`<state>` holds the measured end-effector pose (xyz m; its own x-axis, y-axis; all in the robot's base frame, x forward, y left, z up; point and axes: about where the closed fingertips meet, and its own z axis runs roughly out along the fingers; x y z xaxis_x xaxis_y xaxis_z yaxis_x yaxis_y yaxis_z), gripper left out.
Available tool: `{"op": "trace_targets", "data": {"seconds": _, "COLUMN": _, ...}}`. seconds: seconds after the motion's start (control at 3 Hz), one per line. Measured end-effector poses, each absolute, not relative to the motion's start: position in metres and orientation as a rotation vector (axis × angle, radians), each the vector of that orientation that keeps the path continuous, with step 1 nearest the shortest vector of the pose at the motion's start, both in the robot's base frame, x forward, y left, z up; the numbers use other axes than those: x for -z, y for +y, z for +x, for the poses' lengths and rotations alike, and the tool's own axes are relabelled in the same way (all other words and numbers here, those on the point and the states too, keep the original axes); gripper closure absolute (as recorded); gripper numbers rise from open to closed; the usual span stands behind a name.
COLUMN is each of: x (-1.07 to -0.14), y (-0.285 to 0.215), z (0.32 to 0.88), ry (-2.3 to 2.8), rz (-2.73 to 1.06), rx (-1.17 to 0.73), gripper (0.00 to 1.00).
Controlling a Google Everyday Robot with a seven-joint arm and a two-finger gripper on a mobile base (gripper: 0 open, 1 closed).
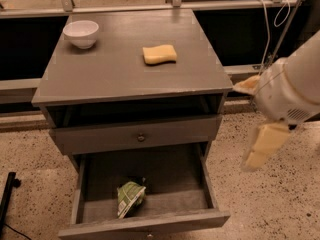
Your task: Pick green jalapeno chip bag from middle drawer and place on counter
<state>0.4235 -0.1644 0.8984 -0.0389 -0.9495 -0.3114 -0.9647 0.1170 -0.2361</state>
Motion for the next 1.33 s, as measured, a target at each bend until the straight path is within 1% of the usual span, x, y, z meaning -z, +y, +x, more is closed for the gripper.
{"op": "trace_targets", "data": {"seconds": 0.33, "x": -0.859, "y": -0.149, "z": 0.417, "ry": 1.95, "rz": -1.916, "rx": -0.082, "gripper": 0.0}}
{"op": "trace_targets", "data": {"seconds": 0.67, "x": -0.859, "y": -0.149, "z": 0.417, "ry": 1.95, "rz": -1.916, "rx": -0.082, "gripper": 0.0}}
{"op": "trace_targets", "data": {"seconds": 1.0, "x": -0.842, "y": -0.126, "z": 0.418, "ry": 1.86, "rz": -1.905, "rx": -0.183, "gripper": 0.0}}
{"op": "trace_targets", "data": {"seconds": 1.33, "x": -0.778, "y": -0.072, "z": 0.413, "ry": 1.694, "rz": -1.851, "rx": -0.426, "gripper": 0.0}}
